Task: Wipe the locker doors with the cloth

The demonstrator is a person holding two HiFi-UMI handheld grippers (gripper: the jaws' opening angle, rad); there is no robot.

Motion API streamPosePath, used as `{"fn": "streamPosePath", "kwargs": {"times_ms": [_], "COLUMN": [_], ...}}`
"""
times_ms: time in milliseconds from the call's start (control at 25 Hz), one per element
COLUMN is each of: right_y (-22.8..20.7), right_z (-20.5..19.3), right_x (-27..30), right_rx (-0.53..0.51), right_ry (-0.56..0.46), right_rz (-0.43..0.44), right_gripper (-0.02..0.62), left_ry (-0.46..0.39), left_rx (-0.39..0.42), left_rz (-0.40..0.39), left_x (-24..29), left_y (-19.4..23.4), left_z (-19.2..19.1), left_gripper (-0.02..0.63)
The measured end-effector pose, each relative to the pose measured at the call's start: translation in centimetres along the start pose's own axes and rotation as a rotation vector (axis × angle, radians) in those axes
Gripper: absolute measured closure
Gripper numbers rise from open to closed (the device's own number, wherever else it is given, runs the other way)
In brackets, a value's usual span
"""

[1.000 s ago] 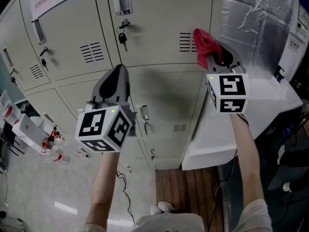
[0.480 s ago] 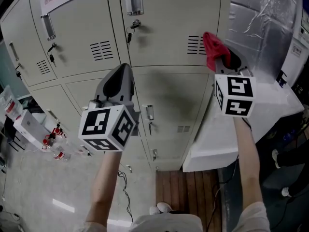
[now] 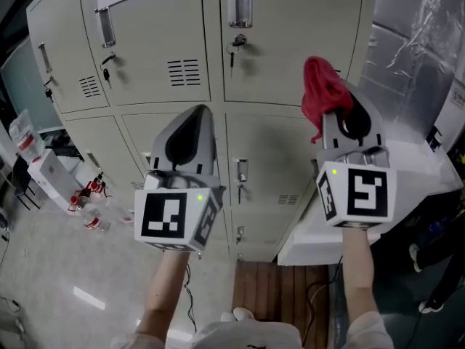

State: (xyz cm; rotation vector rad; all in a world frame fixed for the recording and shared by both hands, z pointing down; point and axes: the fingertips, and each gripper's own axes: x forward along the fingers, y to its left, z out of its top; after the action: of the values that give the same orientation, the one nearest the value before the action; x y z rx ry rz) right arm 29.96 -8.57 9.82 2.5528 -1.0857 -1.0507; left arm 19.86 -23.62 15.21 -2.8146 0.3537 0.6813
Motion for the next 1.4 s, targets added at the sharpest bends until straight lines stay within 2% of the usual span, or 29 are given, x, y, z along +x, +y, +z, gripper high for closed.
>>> {"fn": "streamPosePath", "kwargs": {"times_ms": [120, 320, 560, 680, 920, 1240, 1400], "right_y": [2.4, 6.9, 12.6, 13.7, 16.5, 17.4, 17.5], "right_z": [0.8, -0.3, -3.7, -6.0, -9.2, -9.1, -9.2], "right_x": [-1.6, -5.6, -10.1, -12.2, -14.8, -15.3, -15.3], "right_rx": [0.052, 0.105, 0.15, 0.146, 0.239, 0.271, 0.278], "right_ry": [-0.048, -0.077, -0.015, 0.046, 0.133, 0.135, 0.141], "right_rz": [-0.002, -0.015, 0.062, 0.06, 0.133, 0.159, 0.159], "right_gripper": [0.569, 0.569, 0.569, 0.568, 0.568, 0.568, 0.568], "left_ry": [0.007, -0.007, 0.057, 0.072, 0.114, 0.136, 0.131], "left_rx": [0.034, 0.034, 0.003, -0.028, -0.039, -0.006, -0.025], "left_rz": [0.02, 0.043, 0.097, 0.092, 0.152, 0.165, 0.172], "left_x": [-2.2, -6.3, -11.0, -12.4, -15.2, -16.0, -16.2], "left_y": [-0.4, -1.4, -2.1, -2.9, -3.3, -3.1, -2.9], "left_z": [-0.5, -1.6, -5.4, -6.9, -9.5, -9.9, -9.8], "left_gripper": [0.59, 0.59, 0.591, 0.591, 0.59, 0.591, 0.589]}}
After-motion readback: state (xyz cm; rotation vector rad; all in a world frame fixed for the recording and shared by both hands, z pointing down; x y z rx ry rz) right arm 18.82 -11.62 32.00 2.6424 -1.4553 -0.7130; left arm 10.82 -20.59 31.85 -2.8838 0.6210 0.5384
